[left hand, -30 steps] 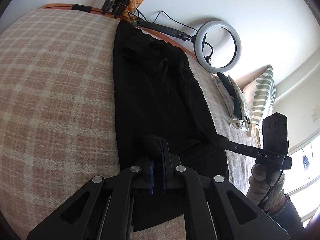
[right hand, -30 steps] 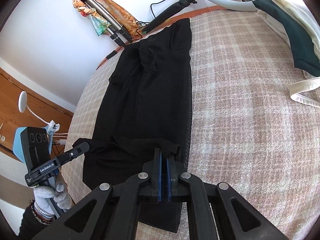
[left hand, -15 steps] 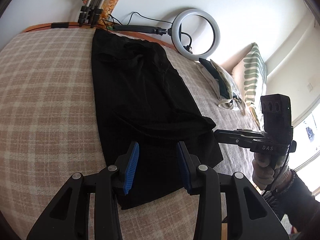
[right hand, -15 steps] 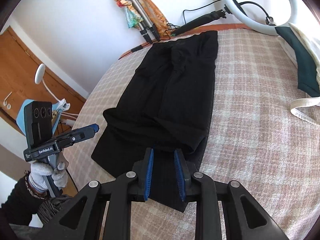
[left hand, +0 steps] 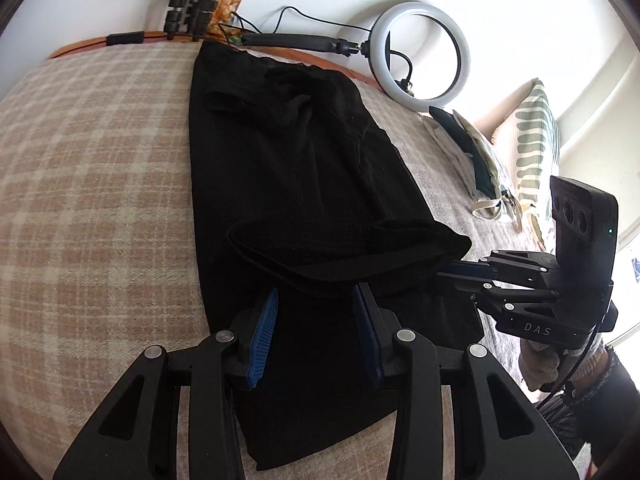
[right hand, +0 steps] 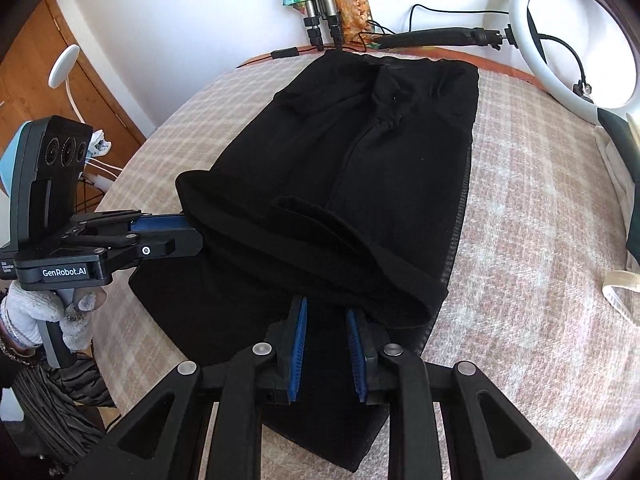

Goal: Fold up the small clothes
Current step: 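Open both tools and release the folded hem on the strip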

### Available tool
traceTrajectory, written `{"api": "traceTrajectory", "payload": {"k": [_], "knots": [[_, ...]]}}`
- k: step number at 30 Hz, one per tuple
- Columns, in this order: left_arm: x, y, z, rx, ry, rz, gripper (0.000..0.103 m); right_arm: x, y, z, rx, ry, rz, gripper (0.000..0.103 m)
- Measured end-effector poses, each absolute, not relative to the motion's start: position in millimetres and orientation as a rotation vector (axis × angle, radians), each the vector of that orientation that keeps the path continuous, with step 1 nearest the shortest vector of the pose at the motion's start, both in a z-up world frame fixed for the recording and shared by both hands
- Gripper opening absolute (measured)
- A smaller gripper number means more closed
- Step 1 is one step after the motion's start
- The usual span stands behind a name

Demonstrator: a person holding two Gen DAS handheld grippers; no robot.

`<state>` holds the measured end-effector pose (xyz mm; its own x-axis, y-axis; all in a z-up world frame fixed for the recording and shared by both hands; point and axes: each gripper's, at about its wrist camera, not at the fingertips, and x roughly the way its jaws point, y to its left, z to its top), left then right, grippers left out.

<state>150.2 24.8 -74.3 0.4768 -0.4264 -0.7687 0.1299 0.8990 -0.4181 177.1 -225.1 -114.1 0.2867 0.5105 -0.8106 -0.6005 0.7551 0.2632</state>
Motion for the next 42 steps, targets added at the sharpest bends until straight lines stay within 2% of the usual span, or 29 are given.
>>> {"api": "traceTrajectory", "payload": {"k": [13,18,20,21,23,25,28,35,42], "knots": [[161.2,52.2,-51.9,-0.362,0.887,-0.232,0.037,210.7,-241.5,-87.0,0.008,0.956,0.619,0.024],[162.1,49.2,-43.1,-0.318,0.876,-0.23,0.037,208.3,-246.9,-87.1,-0.02,0.94,0.598,0.03],[163.0,49.6,-38.0,-0.3,0.863,-0.232,0.045,209.1,-252.3,-85.2,-0.005,0.928,0.595,0.032],[164.0,50.5,-35.6,-0.291,0.859,-0.231,0.05,209.8,-255.0,-83.2,0.002,0.916,0.594,0.035],[170.2,54.6,-31.4,-0.287,0.858,-0.235,0.05,211.3,-261.4,-78.9,0.014,0.895,0.588,0.041],[179.7,61.2,-27.3,-0.295,0.859,-0.228,0.05,215.2,-266.3,-75.1,0.018,0.877,0.597,0.051],[196.9,72.8,-21.1,-0.322,0.862,-0.219,0.05,226.3,-271.5,-70.0,0.017,0.855,0.586,0.055],[243.8,94.1,-17.7,-0.355,0.883,-0.22,0.05,282.2,-277.7,-62.1,0.089,0.897,0.597,0.055],[293.9,114.1,-40.5,-0.38,0.931,-0.207,0.051,347.5,-280.1,-64.6,0.196,0.948,0.609,0.055]]}}
